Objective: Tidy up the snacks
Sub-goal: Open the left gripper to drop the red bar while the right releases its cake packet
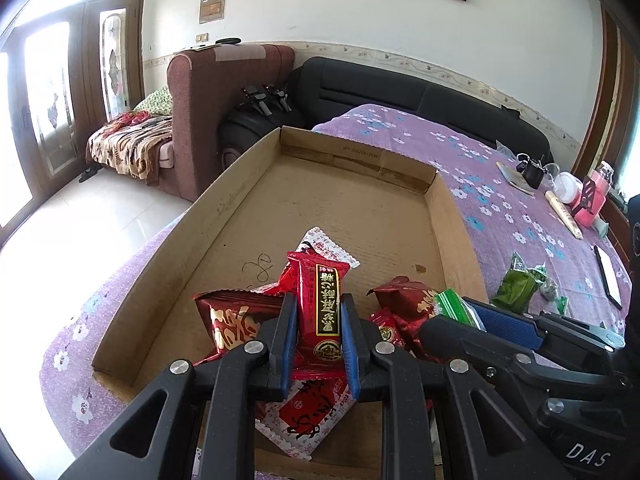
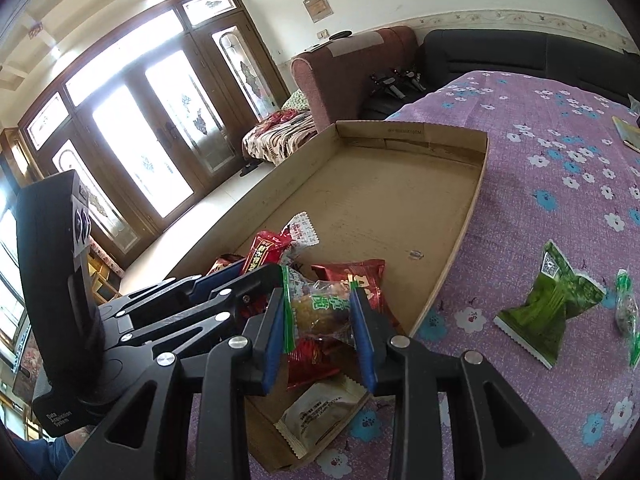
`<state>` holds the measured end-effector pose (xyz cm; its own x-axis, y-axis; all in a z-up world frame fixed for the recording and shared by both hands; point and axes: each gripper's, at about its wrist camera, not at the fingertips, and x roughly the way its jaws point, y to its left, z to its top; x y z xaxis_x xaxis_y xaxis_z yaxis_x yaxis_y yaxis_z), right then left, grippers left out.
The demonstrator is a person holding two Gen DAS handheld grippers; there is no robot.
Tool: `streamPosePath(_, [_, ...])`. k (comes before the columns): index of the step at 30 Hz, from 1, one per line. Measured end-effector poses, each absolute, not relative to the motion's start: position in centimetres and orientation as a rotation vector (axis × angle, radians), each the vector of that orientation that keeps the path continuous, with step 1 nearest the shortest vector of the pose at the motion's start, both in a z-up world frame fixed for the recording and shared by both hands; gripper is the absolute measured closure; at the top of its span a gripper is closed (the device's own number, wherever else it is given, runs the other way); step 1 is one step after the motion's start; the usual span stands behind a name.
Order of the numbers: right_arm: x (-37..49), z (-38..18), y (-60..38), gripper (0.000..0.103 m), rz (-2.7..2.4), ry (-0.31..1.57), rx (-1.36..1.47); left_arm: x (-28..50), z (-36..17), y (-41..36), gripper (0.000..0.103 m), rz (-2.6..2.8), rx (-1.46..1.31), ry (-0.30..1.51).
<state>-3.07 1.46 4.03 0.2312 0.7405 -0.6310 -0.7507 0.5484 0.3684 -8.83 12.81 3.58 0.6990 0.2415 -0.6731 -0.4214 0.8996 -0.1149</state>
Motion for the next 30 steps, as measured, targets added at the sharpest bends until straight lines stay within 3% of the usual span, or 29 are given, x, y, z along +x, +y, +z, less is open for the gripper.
streamPosePath(13, [-2.2, 3.8, 0.9, 0.069, 1.035, 0.890, 0.035, -9.0, 3.6, 12.5, 0.081, 0.399, -0.235, 0.706])
streamPosePath(18, [-2.2, 3.9, 0.7, 0.069, 1.048, 0.901, 0.053, -9.2, 3.8, 12.5, 0.064, 0.410, -0.236, 0.693])
streamPosePath(25, [-1.9, 3.9, 0.3, 0.068, 1.065, 0.926, 0.102, -9.6, 4.0, 12.6, 0.057, 0.424, -0.230, 0.677])
streamPosePath(30, [-2.0, 4.1, 0.1, 0.067, 1.081, 0.930, 0.126, -10.2, 4.3, 12.9, 0.046, 0.442, -0.246, 0.640])
